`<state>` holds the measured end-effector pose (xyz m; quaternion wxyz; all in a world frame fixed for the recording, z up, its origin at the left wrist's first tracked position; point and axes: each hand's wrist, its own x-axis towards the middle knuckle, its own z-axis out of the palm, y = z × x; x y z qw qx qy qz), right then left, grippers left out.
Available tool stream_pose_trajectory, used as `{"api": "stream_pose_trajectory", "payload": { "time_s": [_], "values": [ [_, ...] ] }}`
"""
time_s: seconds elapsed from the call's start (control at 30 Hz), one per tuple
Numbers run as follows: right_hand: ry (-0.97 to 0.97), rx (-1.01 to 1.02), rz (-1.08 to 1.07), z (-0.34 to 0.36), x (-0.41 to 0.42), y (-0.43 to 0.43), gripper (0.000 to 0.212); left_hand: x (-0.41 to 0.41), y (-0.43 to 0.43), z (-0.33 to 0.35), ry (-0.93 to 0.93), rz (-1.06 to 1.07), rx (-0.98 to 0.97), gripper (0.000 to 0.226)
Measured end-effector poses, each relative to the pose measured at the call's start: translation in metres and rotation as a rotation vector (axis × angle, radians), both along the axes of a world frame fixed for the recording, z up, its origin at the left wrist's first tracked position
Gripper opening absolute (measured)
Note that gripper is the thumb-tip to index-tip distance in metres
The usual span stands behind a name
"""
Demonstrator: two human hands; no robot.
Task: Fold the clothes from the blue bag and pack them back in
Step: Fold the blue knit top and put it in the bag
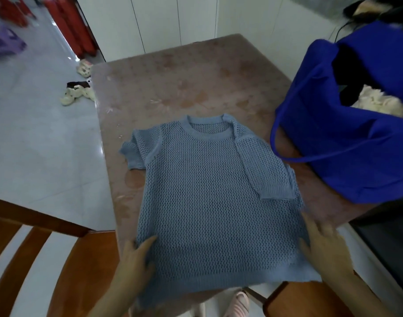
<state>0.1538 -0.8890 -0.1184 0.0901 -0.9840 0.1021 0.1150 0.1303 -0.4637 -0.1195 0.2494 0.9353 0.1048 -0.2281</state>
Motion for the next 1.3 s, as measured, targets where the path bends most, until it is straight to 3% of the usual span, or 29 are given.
{"api": "stream_pose_trajectory", "payload": {
  "time_s": [0.1,0.2,0.33,0.4,0.47,0.53,0.57,0.63,0.7,0.83,0.93,1.17,1.23,1.3],
  "values": [
    [-0.123,-0.114,0.114,0.018,0.032,0.026,0.068,0.022,-0.002,0.009,-0.135,0.006,0.055,0.064],
    [-0.101,-0.073,0.215,0.024,0.068,0.053,0.053,0.064,0.001,0.01,-0.212,0.0,0.095,0.069],
    [0.02,-0.212,0.36,0.015,0.111,0.071,0.048,0.119,0.002,0.011,-0.257,-0.012,0.045,0.067],
    [-0.094,-0.157,0.25,0.022,0.134,0.069,0.033,0.143,0.007,0.011,-0.297,-0.024,0.061,0.066],
    [-0.289,0.055,-0.017,0.036,0.159,0.061,0.03,0.167,0.018,0.011,-0.288,-0.013,0.106,0.068],
    [-0.352,0.176,-0.121,0.054,0.178,0.054,0.044,0.194,0.031,0.012,-0.264,0.046,0.095,0.067],
    [-0.302,0.137,-0.092,0.062,0.182,0.057,0.054,0.208,0.037,0.015,-0.277,0.081,0.074,0.065],
    [-0.292,-0.13,0.078,0.064,0.177,0.075,0.074,0.237,0.05,0.019,-0.33,0.141,0.06,0.059],
    [-0.32,-0.212,0.257,0.054,0.15,0.115,0.079,0.263,0.064,0.021,-0.336,0.192,0.082,0.058],
    [-0.281,0.246,0.727,0.044,0.058,0.238,0.051,0.294,0.085,0.01,-0.186,0.191,0.072,0.064],
    [-0.178,0.345,1.055,0.047,0.025,0.285,0.026,0.299,0.086,0.004,-0.2,0.185,0.036,0.056],
    [0.116,0.388,1.136,0.002,0.011,0.305,0.04,0.301,0.109,0.018,-0.334,0.244,0.029,0.053],
    [0.076,0.352,1.133,0.017,0.008,0.304,0.044,0.302,0.115,0.024,-0.36,0.229,0.067,0.054],
    [0.097,0.236,1.155,0.012,0.001,0.306,0.065,0.301,0.115,0.032,-0.353,0.226,0.079,0.057]
  ]
}}
